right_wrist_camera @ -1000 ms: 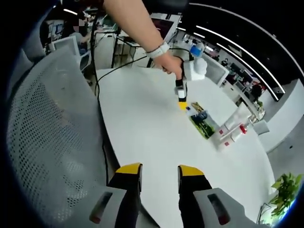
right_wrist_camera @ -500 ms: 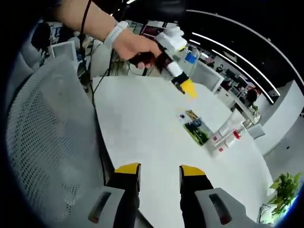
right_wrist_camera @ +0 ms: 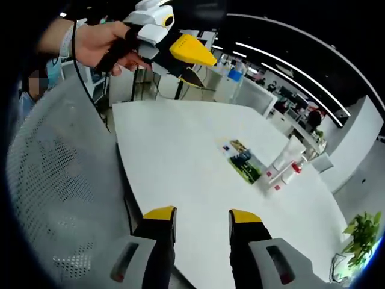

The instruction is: Arrange the skincare products in the storage area until every visible bottle or jar stands upright without overlapping.

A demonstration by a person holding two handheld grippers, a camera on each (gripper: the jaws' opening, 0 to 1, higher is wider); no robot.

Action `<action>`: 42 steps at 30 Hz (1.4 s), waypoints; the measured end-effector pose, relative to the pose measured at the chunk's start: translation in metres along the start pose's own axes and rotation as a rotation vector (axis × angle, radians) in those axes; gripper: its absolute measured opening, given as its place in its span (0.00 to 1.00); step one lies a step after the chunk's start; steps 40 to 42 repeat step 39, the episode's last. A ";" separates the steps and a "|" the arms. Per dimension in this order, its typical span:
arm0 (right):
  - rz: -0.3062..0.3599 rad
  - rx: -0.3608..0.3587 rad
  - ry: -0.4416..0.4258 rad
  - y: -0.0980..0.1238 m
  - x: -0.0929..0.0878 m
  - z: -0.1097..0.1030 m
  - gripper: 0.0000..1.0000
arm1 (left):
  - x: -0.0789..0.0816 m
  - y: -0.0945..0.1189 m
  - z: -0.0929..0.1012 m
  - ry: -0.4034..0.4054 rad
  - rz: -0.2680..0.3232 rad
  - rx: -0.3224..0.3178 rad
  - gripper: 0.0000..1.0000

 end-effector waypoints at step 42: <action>0.345 0.111 -0.214 0.033 -0.004 0.027 0.90 | -0.030 0.024 0.020 -0.332 0.077 0.371 0.96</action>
Point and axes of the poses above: the point that each gripper's makers call its tool centre point, and the gripper's own axes: y roughly backward along the fingers, z roughly to its right, x roughly out of its top, the point moved 7 cm from there along y, roughly backward along the fingers, and after that the axes turned 12 degrees about -z, right-handed, at the moved point
